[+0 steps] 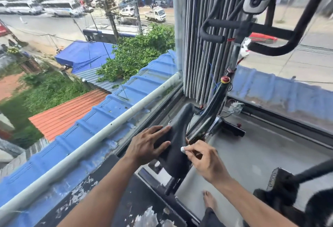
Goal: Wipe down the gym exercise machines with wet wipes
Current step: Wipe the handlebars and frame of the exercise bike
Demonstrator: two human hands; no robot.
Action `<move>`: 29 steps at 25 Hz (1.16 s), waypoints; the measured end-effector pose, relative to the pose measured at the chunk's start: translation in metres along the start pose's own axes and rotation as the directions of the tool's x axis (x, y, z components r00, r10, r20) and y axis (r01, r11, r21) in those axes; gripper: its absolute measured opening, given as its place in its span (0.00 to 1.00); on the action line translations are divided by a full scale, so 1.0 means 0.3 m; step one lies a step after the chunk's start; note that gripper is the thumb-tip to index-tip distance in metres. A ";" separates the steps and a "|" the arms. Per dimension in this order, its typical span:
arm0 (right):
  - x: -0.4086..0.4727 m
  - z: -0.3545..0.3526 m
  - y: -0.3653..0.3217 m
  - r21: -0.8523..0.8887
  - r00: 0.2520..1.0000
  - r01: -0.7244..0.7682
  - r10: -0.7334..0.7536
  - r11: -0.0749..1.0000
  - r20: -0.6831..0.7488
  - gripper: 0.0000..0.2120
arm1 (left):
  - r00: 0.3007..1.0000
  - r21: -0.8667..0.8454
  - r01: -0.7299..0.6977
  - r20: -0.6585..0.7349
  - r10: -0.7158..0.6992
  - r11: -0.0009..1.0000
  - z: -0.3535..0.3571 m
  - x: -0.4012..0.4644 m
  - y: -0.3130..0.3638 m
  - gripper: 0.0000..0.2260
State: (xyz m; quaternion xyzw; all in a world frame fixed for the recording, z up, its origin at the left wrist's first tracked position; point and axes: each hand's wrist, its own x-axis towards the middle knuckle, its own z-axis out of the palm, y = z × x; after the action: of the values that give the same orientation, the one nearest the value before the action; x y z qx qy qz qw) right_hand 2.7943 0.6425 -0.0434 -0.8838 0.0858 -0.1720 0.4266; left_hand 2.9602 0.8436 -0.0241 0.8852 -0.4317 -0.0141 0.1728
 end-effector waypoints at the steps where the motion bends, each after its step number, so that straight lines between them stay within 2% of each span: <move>1: 0.006 0.008 -0.008 -0.010 1.000 -0.017 0.017 1.000 -0.020 0.08 | 1.000 -0.017 -0.018 0.017 0.019 1.000 -0.006 0.001 -0.010 0.27; 4: 0.095 0.022 -0.037 -0.048 0.995 -0.066 0.062 0.997 -0.080 0.09 | 1.000 -0.019 -0.013 -0.021 0.012 1.000 -0.002 -0.005 -0.023 0.28; 8: 0.311 -0.002 -0.036 -0.048 0.976 -0.155 0.145 0.987 -0.162 0.05 | 0.990 -0.015 -0.016 -0.137 0.014 1.000 0.015 -0.016 -0.007 0.27; 11: 0.408 -0.014 -0.015 -0.133 0.957 -0.173 0.134 0.976 -0.256 0.02 | 0.989 -0.038 -0.035 -0.146 0.030 0.999 0.016 -0.017 -0.016 0.27; 16: 0.403 0.013 0.005 -0.185 0.930 -0.214 0.142 0.959 -0.340 0.06 | 0.985 0.001 -0.039 -0.166 0.038 0.999 0.026 -0.019 -0.016 0.27; 19: 0.330 0.042 -0.007 -0.152 0.950 -0.135 0.084 0.979 -0.301 0.09 | 0.985 -0.004 -0.042 -0.170 0.040 0.999 0.031 -0.017 -0.030 0.27; 24: 0.192 0.078 -0.035 -0.174 0.988 -0.038 0.011 0.984 -0.153 0.18 | 0.995 -0.010 -0.007 -0.098 0.006 1.000 0.022 -0.010 -0.022 0.29; 29: 0.087 0.038 -0.045 -0.174 0.995 0.077 -0.087 0.982 -0.049 0.14 | 0.993 0.042 0.015 -0.120 -0.010 0.999 0.026 -0.024 -0.011 0.31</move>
State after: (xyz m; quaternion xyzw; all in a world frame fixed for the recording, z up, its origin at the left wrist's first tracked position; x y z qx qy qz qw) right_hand 2.8227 0.6513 -0.0333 -0.9150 0.0759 -0.2059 0.3386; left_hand 2.9568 0.8488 -0.0335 0.8906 -0.4151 0.0472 0.1795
